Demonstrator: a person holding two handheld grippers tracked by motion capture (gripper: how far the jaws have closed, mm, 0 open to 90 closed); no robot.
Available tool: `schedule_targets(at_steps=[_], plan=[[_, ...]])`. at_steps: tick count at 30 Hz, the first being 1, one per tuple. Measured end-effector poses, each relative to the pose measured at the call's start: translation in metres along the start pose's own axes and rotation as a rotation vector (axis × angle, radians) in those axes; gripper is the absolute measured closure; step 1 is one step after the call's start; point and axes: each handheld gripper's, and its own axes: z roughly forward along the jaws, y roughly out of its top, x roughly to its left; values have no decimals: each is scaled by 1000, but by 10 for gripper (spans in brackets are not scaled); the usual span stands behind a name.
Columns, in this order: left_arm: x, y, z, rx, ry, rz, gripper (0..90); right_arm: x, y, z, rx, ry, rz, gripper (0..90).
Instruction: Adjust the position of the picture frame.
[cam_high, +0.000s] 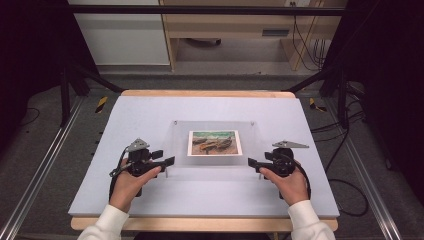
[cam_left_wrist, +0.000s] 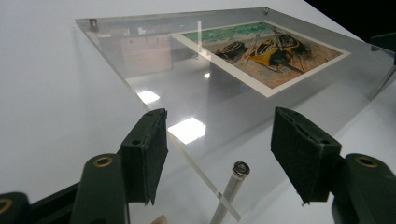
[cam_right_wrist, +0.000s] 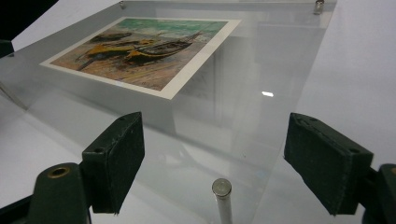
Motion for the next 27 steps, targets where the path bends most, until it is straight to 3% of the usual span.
schedule_targets(at_steps=[9,20,27], plan=[[4,-1,3,10,-35,-74,325,0,0,3,2,-3,31,197],[5,2,6,34,-42,-74,277,-4,0,5,5,19,77,193],[7,4,8,50,-51,-95,267,-6,0,7,12,27,107,186]])
